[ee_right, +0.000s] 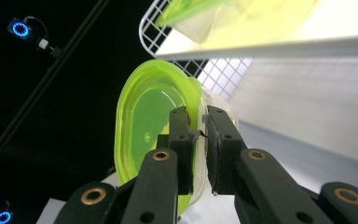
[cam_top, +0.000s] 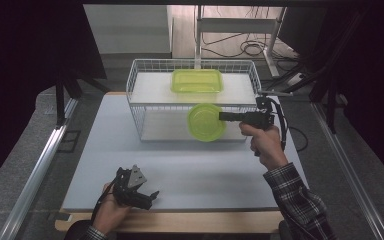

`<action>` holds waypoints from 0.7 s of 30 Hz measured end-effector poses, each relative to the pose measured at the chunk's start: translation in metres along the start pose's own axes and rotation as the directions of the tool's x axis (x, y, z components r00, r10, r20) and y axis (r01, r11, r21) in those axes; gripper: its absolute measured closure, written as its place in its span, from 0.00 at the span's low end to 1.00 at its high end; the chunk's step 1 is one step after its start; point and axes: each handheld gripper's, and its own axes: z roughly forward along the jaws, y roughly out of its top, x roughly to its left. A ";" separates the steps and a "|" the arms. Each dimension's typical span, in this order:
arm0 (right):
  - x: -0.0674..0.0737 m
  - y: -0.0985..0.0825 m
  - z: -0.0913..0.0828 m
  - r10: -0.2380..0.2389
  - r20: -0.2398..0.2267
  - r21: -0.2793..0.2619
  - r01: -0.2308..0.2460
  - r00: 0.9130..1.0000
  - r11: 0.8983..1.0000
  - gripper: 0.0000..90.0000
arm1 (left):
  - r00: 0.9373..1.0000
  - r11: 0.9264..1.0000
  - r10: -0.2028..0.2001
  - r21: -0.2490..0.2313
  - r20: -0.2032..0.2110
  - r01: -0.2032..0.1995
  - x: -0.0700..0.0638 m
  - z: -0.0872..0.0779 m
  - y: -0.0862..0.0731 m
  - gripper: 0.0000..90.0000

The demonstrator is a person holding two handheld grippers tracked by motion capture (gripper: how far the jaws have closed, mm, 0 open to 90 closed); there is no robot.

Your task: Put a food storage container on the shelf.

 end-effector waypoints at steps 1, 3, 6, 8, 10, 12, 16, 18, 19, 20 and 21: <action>0.002 0.003 -0.002 -0.002 0.001 -0.005 0.002 1.000 1.000 0.90 | 1.000 1.000 0.000 0.000 0.000 0.000 0.000 0.000 0.000 0.00; 0.005 0.008 -0.004 -0.006 -0.001 -0.018 0.005 1.000 1.000 0.90 | 1.000 1.000 0.002 0.002 0.000 -0.002 0.000 0.000 0.000 0.00; 0.010 0.016 -0.007 -0.011 0.002 -0.033 0.011 1.000 0.999 0.90 | 1.000 1.000 0.002 0.003 0.001 -0.002 0.000 0.000 0.000 0.00; 0.013 0.022 -0.008 -0.019 0.004 -0.048 0.019 1.000 0.999 0.90 | 1.000 1.000 0.004 0.005 0.002 -0.004 0.000 0.000 0.000 0.00; 0.016 0.028 -0.009 -0.025 0.009 -0.055 0.025 1.000 0.998 0.90 | 1.000 1.000 0.002 0.004 0.002 -0.002 0.000 0.000 0.000 0.00; 0.019 0.033 -0.010 -0.029 0.012 -0.064 0.029 1.000 0.998 0.90 | 1.000 1.000 0.002 0.004 0.003 -0.002 0.000 0.000 0.000 0.00; 0.027 0.046 -0.009 -0.047 0.019 -0.084 0.048 0.999 0.995 0.90 | 1.000 1.000 0.002 0.005 0.003 -0.002 0.000 0.000 0.000 0.00; 0.030 0.051 -0.009 -0.053 0.027 -0.094 0.055 0.998 0.994 0.90 | 1.000 1.000 0.002 0.006 0.004 -0.002 0.000 0.000 0.000 0.00; 0.031 0.053 -0.008 -0.056 0.029 -0.098 0.058 0.998 0.993 0.90 | 1.000 1.000 0.003 0.005 0.003 -0.003 0.000 0.000 0.000 0.00; 0.032 0.056 -0.008 -0.057 0.030 -0.106 0.060 0.998 0.993 0.90 | 1.000 1.000 0.003 0.005 0.003 -0.003 0.000 0.000 0.000 0.00; 0.032 0.059 -0.008 -0.056 0.033 -0.112 0.059 0.998 0.992 0.90 | 1.000 1.000 0.003 0.004 0.004 -0.003 0.000 0.000 0.000 0.00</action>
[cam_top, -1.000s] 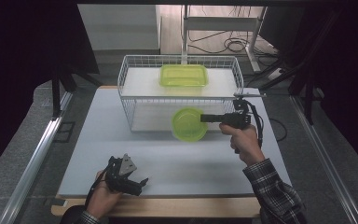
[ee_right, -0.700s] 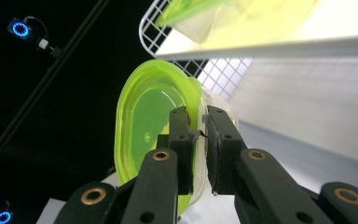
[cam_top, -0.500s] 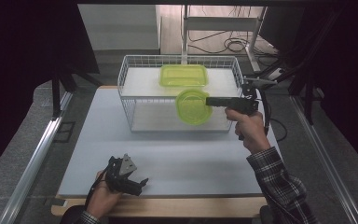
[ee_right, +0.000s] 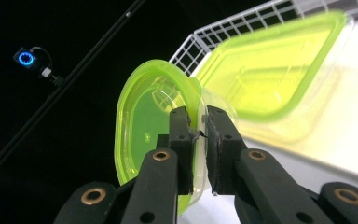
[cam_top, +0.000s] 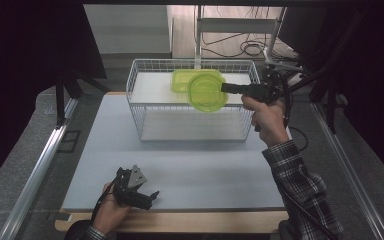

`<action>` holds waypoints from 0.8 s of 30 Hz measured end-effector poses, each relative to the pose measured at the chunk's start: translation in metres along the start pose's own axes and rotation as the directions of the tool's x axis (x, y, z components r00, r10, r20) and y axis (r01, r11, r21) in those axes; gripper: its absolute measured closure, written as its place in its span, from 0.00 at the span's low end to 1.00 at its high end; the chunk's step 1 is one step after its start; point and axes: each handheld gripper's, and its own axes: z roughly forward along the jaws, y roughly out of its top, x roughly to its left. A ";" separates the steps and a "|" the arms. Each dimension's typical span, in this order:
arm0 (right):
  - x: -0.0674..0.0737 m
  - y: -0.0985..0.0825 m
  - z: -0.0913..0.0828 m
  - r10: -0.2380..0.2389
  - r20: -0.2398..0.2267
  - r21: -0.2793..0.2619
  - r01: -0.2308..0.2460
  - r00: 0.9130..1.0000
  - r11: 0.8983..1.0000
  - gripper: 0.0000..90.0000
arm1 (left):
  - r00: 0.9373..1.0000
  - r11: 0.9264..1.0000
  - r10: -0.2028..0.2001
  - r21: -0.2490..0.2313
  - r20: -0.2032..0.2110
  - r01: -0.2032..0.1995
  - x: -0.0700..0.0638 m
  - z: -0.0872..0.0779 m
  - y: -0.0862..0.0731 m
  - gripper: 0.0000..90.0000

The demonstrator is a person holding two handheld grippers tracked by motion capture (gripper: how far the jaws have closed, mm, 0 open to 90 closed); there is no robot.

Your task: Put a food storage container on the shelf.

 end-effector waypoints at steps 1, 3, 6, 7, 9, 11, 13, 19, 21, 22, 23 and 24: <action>0.000 0.003 0.000 -0.003 0.001 -0.007 0.003 1.000 1.000 0.90 | 1.000 1.000 0.000 0.000 0.000 0.000 0.000 0.000 0.000 0.00; 0.001 0.008 0.001 -0.005 0.010 -0.017 0.005 1.000 1.000 0.90 | 1.000 1.000 -0.004 -0.001 0.001 0.004 0.000 0.000 0.000 0.00; 0.003 0.016 0.003 -0.008 0.023 -0.034 0.009 1.000 0.999 0.90 | 1.000 1.000 -0.004 -0.001 0.001 0.004 0.000 0.000 0.000 0.00; 0.003 0.019 0.004 -0.010 0.030 -0.037 0.011 1.000 0.999 0.90 | 1.000 1.000 -0.003 0.000 0.001 0.003 0.000 0.000 0.000 0.00; 0.004 0.024 0.006 -0.013 0.043 -0.046 0.015 0.999 0.999 0.90 | 1.000 1.000 -0.004 -0.001 0.001 0.004 0.000 0.000 0.000 0.00; 0.005 0.028 0.009 -0.014 0.054 -0.051 0.016 0.998 0.999 0.90 | 1.000 1.000 -0.005 -0.001 0.002 0.005 0.000 0.000 0.000 0.00; 0.005 0.033 0.011 -0.013 0.062 -0.056 0.017 0.998 0.998 0.90 | 1.000 1.000 -0.002 -0.001 0.000 0.002 0.000 0.000 0.000 0.00; 0.005 0.042 0.021 -0.015 0.086 -0.062 0.020 0.996 0.998 0.90 | 1.000 1.000 -0.003 -0.002 0.000 0.003 0.000 0.000 0.000 0.00; 0.004 0.045 0.025 -0.019 0.102 -0.055 0.024 0.995 0.998 0.90 | 1.000 1.000 -0.002 -0.001 0.000 0.002 0.000 0.000 -0.001 0.00; 0.003 0.046 0.028 -0.019 0.108 -0.052 0.025 0.994 0.998 0.90 | 1.000 1.000 -0.002 -0.001 0.000 0.002 0.000 0.000 -0.001 0.00; 0.003 0.047 0.030 -0.018 0.112 -0.051 0.024 0.994 0.998 0.90 | 1.000 1.000 0.000 0.000 0.000 0.000 0.000 0.000 -0.001 0.00; 0.002 0.048 0.032 -0.017 0.115 -0.050 0.022 0.993 0.998 0.90 | 1.000 1.000 0.000 0.000 0.000 0.000 0.000 0.000 -0.001 0.00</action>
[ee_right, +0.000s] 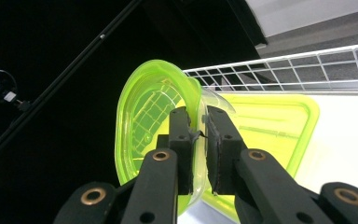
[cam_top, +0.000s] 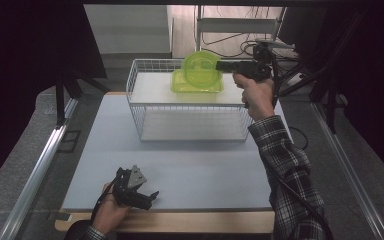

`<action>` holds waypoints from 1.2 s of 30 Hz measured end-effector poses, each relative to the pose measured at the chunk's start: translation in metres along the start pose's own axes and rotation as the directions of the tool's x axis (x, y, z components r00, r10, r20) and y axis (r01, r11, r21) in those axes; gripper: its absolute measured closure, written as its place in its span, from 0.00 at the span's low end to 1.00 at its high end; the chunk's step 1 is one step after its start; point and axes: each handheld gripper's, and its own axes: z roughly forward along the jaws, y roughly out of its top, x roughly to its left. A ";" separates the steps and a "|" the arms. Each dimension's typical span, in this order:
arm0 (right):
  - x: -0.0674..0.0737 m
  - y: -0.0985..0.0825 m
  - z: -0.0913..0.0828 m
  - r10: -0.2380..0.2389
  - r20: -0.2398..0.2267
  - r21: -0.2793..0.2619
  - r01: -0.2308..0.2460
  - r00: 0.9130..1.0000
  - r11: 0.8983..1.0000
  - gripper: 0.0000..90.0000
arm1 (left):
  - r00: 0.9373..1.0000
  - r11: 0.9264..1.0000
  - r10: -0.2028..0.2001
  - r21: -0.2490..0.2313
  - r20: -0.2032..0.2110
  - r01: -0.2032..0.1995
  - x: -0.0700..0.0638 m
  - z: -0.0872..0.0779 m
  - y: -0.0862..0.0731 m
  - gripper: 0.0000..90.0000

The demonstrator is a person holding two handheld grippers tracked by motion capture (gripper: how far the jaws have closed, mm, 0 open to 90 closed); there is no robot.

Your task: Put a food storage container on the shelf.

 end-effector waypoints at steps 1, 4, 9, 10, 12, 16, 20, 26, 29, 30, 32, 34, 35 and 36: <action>-0.001 0.001 0.002 0.000 0.000 -0.002 0.000 1.000 1.000 0.90 | 1.000 1.000 -0.001 0.001 0.001 0.001 0.000 0.000 0.000 0.00; -0.002 0.003 0.008 0.001 0.005 0.000 -0.001 1.000 1.000 0.90 | 1.000 1.000 0.001 0.003 0.001 -0.001 0.000 0.000 0.000 0.00; -0.002 0.005 0.012 0.006 0.027 0.011 -0.006 1.000 1.000 0.90 | 1.000 1.000 0.001 0.003 0.001 -0.001 0.000 0.000 0.000 0.00; -0.001 0.006 0.013 0.006 0.033 0.014 -0.007 0.999 1.000 0.90 | 1.000 1.000 0.005 0.006 0.001 -0.005 0.000 0.000 0.000 0.00; 0.000 0.007 0.013 0.003 0.049 0.019 -0.004 0.999 1.000 0.89 | 1.000 1.000 0.009 0.009 0.001 -0.009 0.000 0.000 0.000 0.00; 0.004 0.009 0.015 -0.014 0.096 0.029 0.012 0.995 0.999 0.87 | 1.000 1.000 0.006 0.009 0.003 -0.006 -0.001 0.001 0.000 0.00; 0.003 0.010 0.019 -0.029 0.134 0.030 0.025 0.991 0.999 0.81 | 1.000 1.000 0.009 0.012 0.002 -0.009 -0.001 0.001 0.000 0.00; 0.001 0.012 0.024 -0.047 0.172 0.022 0.044 0.984 0.999 0.77 | 1.000 1.000 0.016 0.014 -0.001 -0.016 -0.001 0.001 0.000 0.00; 0.001 0.013 0.027 -0.068 0.192 0.024 0.064 0.979 0.998 0.74 | 1.000 1.000 0.017 0.015 -0.001 -0.017 -0.001 0.001 -0.001 0.00; 0.001 0.013 0.027 -0.078 0.201 0.028 0.074 0.976 0.997 0.72 | 1.000 1.000 0.018 0.016 -0.002 -0.018 -0.001 0.001 -0.001 0.00; 0.002 0.013 0.029 -0.098 0.209 0.030 0.094 0.973 0.995 0.68 | 1.000 1.000 0.018 0.016 -0.002 -0.018 -0.001 0.001 -0.001 0.00; 0.002 0.013 0.030 -0.109 0.218 0.032 0.105 0.970 0.994 0.63 | 1.000 1.000 0.017 0.015 -0.003 -0.017 -0.001 0.001 -0.001 0.00; 0.002 0.013 0.030 -0.116 0.217 0.033 0.112 0.969 0.993 0.60 | 1.000 1.000 0.014 0.014 -0.001 -0.014 -0.001 0.001 -0.001 0.00; 0.003 0.013 0.030 -0.119 0.217 0.028 0.116 0.969 0.993 0.57 | 1.000 1.000 0.014 0.014 -0.001 -0.014 -0.001 0.001 -0.001 0.00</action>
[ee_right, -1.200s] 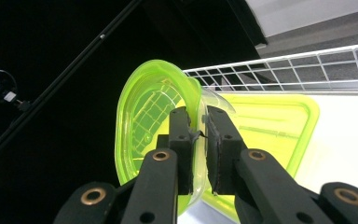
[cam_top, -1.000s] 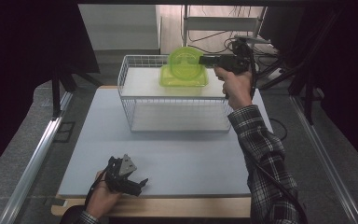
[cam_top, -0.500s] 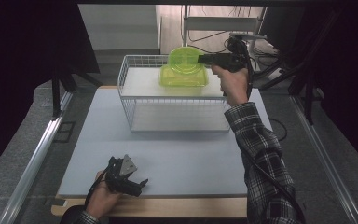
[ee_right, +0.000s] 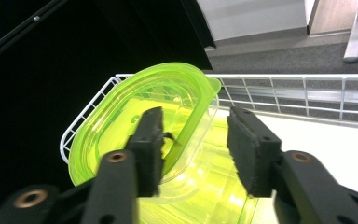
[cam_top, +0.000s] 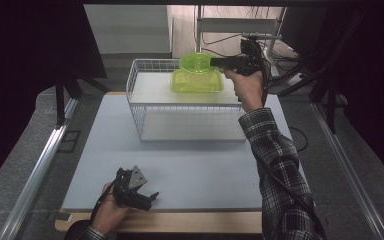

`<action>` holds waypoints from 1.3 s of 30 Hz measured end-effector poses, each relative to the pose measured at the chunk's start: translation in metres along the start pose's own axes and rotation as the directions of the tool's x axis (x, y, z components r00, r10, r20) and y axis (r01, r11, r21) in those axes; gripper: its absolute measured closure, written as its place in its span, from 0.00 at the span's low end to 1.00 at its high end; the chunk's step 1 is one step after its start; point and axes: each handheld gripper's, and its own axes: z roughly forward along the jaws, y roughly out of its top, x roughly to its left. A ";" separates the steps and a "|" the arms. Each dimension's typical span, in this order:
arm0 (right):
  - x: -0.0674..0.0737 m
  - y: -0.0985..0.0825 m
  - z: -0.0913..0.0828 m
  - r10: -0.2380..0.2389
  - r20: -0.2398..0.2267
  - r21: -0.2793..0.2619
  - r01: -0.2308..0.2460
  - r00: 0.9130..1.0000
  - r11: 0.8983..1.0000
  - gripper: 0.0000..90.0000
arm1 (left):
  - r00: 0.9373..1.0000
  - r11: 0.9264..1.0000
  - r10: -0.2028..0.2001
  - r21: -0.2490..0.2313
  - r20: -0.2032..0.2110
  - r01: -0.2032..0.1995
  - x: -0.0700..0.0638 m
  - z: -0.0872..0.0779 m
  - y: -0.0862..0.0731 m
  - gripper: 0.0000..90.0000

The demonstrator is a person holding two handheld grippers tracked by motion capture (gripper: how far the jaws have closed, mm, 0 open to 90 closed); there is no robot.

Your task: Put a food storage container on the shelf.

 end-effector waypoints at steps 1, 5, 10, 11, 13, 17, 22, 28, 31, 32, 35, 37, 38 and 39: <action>0.000 0.000 -0.001 -0.003 -0.005 -0.006 0.003 1.000 1.000 0.54 | 1.000 1.000 0.000 -0.001 -0.001 0.000 0.000 0.000 0.000 0.00; 0.001 0.001 -0.007 -0.030 -0.024 -0.016 0.029 0.999 0.999 0.46 | 1.000 1.000 -0.002 -0.002 -0.001 0.002 0.000 0.000 0.000 0.00; 0.004 -0.001 -0.015 -0.078 -0.038 -0.021 0.077 0.996 0.997 0.38 | 1.000 1.000 -0.001 -0.001 -0.001 0.001 0.000 0.000 0.000 0.00; 0.005 -0.002 -0.017 -0.086 -0.035 -0.021 0.086 0.996 0.996 0.35 | 1.000 1.000 -0.001 0.000 -0.001 0.001 0.000 0.000 0.000 0.00; 0.005 -0.005 -0.019 -0.109 -0.035 -0.015 0.109 0.993 0.994 0.33 | 1.000 1.000 0.000 0.001 -0.002 0.000 0.000 0.000 0.000 0.00; 0.006 -0.012 -0.022 -0.142 -0.036 -0.003 0.142 0.989 0.990 0.28 | 1.000 1.000 -0.001 0.001 -0.002 0.001 0.000 0.000 0.000 0.00; 0.008 -0.020 -0.026 -0.179 -0.035 0.008 0.180 0.983 0.984 0.23 | 1.000 1.000 -0.003 0.001 0.000 0.003 0.000 0.000 0.000 0.00; 0.013 -0.030 -0.030 -0.216 -0.047 0.018 0.217 0.975 0.976 0.17 | 1.000 1.000 -0.003 0.002 0.000 0.003 0.000 0.000 0.001 0.00; 0.015 -0.035 -0.030 -0.238 -0.049 0.024 0.239 0.970 0.971 0.15 | 1.000 1.000 -0.003 0.002 0.000 0.003 0.000 0.000 0.001 0.00; 0.015 -0.037 -0.030 -0.246 -0.049 0.027 0.247 0.968 0.969 0.15 | 1.000 1.000 -0.003 0.002 0.001 0.003 0.000 0.000 0.001 0.00; 0.017 -0.042 -0.032 -0.261 -0.051 0.027 0.262 0.964 0.965 0.13 | 1.000 1.000 -0.004 0.003 0.001 0.004 0.000 0.000 0.000 0.00; 0.018 -0.045 -0.032 -0.270 -0.053 0.028 0.271 0.962 0.962 0.12 | 1.000 1.000 0.002 0.004 -0.001 -0.002 0.000 0.000 0.001 0.00; 0.018 -0.046 -0.033 -0.275 -0.054 0.027 0.277 0.960 0.961 0.12 | 1.000 1.000 0.002 0.004 0.000 -0.002 0.000 0.000 0.001 0.00; 0.019 -0.048 -0.034 -0.282 -0.053 0.027 0.283 0.958 0.959 0.11 | 1.000 1.000 0.000 0.004 0.000 0.000 0.000 0.000 0.001 0.00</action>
